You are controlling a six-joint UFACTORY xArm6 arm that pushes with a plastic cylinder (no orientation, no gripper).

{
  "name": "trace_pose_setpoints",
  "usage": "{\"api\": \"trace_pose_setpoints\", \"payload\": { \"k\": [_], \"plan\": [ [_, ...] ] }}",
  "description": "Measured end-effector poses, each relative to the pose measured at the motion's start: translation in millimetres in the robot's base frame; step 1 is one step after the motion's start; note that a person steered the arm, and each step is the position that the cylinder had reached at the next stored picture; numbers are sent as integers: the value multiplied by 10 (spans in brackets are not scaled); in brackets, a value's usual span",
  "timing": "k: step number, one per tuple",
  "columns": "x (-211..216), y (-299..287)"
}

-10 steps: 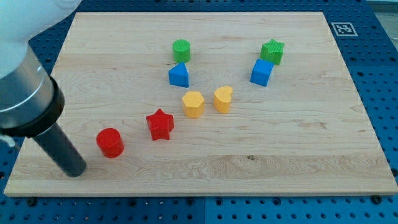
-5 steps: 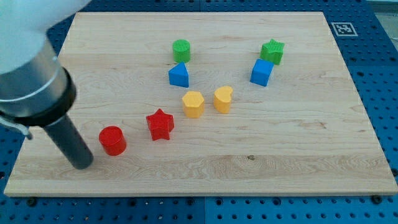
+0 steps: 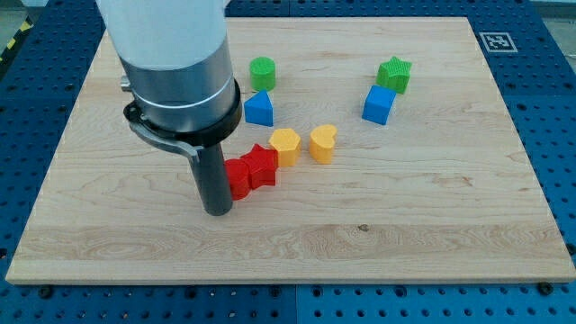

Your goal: Push the red circle into the red star

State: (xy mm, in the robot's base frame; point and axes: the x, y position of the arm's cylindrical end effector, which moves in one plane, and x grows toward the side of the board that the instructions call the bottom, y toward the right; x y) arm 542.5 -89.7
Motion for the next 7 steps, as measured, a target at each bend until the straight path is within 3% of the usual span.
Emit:
{"api": "trace_pose_setpoints", "payload": {
  "k": [2, 5, 7],
  "plan": [
    [-420, -526],
    [-660, 1199],
    [-554, 1288]
  ]
}}
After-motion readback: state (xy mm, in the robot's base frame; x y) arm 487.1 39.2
